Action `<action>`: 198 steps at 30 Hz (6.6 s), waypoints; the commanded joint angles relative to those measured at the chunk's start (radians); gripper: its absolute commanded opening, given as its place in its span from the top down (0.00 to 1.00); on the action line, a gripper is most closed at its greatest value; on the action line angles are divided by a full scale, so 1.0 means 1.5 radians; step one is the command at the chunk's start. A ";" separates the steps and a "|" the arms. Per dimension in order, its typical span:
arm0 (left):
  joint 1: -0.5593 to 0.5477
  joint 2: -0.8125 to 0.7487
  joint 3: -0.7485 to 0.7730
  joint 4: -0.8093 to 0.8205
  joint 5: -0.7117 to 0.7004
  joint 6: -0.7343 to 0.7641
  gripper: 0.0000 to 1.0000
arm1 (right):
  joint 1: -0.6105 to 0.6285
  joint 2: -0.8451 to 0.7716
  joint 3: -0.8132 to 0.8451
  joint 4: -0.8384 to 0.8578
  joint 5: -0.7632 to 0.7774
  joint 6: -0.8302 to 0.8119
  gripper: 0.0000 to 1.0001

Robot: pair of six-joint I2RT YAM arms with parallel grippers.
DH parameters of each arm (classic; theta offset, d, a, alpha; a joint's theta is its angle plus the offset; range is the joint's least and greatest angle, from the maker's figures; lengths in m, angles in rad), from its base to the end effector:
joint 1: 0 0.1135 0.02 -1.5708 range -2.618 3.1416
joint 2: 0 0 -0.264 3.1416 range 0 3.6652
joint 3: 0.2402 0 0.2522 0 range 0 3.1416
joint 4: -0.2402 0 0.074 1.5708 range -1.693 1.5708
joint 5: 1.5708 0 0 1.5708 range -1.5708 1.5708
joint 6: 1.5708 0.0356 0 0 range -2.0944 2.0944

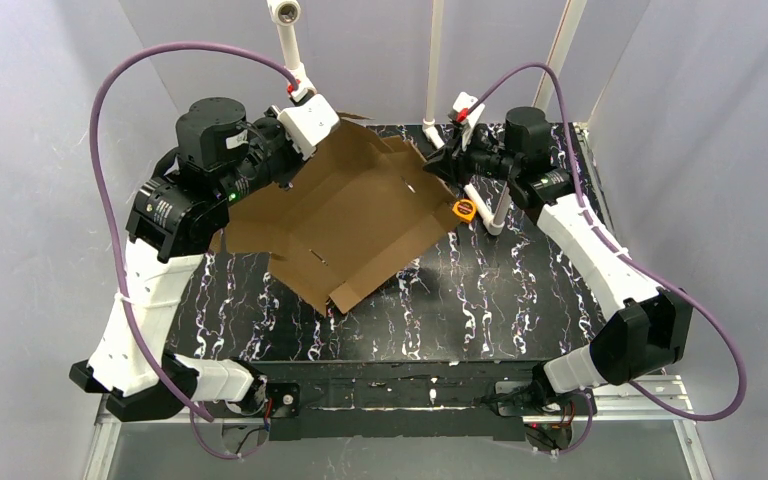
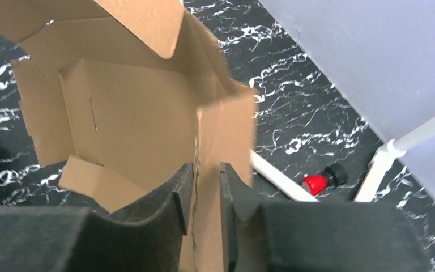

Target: Fold the paper box

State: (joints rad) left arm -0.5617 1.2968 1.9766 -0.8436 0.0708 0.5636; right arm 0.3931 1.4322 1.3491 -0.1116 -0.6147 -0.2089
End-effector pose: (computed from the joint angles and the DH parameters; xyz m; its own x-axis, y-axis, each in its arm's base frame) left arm 0.1759 -0.1137 0.5504 0.1987 0.5046 -0.8402 0.5728 0.6358 0.5173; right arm 0.3004 0.1468 0.3945 -0.0015 -0.1840 -0.9829 -0.8545 0.5108 -0.0943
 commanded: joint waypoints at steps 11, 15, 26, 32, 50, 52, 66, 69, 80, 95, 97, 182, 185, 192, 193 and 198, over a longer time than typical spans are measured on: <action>-0.048 0.014 0.030 0.040 -0.011 0.016 1.00 | 0.004 -0.085 0.024 -0.286 -0.161 -0.262 0.16; -0.064 0.028 0.032 0.041 -0.020 0.008 1.00 | 0.013 -0.088 -0.050 -0.321 -0.308 -0.391 0.21; -0.122 0.040 -0.006 0.047 -0.074 -0.045 1.00 | 0.140 -0.066 -0.260 -0.002 0.023 -0.343 0.99; -0.141 0.041 -0.014 0.044 -0.075 -0.117 1.00 | 0.190 -0.026 -0.350 0.186 0.184 -0.300 0.99; -0.127 0.062 0.013 0.006 -0.003 -0.330 1.00 | 0.215 0.022 -0.467 0.408 0.336 -0.286 0.99; -0.112 0.064 0.010 0.008 0.023 -0.355 1.00 | 0.215 0.022 -0.469 0.408 0.335 -0.284 0.99; 0.019 0.039 -0.042 0.055 0.182 -0.500 1.00 | 0.166 -0.029 -0.441 0.347 0.200 -0.209 0.88; 0.024 0.038 -0.046 0.056 0.193 -0.503 1.00 | 0.140 -0.049 -0.378 0.232 0.086 -0.197 0.80; 0.031 0.019 -0.066 0.061 0.196 -0.480 1.00 | 0.080 -0.085 -0.010 -0.338 -0.120 -0.388 0.29; 0.033 -0.002 -0.100 0.080 0.232 -0.485 1.00 | 0.049 0.000 0.246 -0.284 -0.095 -0.185 0.06; 0.033 -0.004 -0.107 0.085 0.240 -0.491 1.00 | 0.049 0.030 0.259 -0.257 -0.133 -0.157 0.09; 0.142 -0.087 -0.263 -0.040 0.339 -0.534 0.63 | 0.042 0.099 0.167 -0.089 0.002 -0.034 0.99; 0.142 -0.079 -0.256 -0.054 0.327 -0.519 0.75 | 0.042 0.098 0.168 -0.089 0.003 -0.034 0.99; 0.142 -0.078 -0.244 -0.086 0.301 -0.477 1.00 | 0.042 0.097 0.169 -0.089 0.005 -0.035 0.99; 0.142 -0.079 -0.244 -0.085 0.302 -0.473 1.00 | 0.042 0.097 0.169 -0.089 0.003 -0.035 0.99; 0.142 -0.086 -0.247 -0.078 0.316 -0.452 0.98 | 0.042 0.095 0.170 -0.089 -0.011 -0.036 0.99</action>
State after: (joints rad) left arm -0.3531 1.1946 1.5814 -0.9413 0.5236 -0.1604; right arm 0.4541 1.5795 1.5486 -0.2829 -0.6094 -0.2653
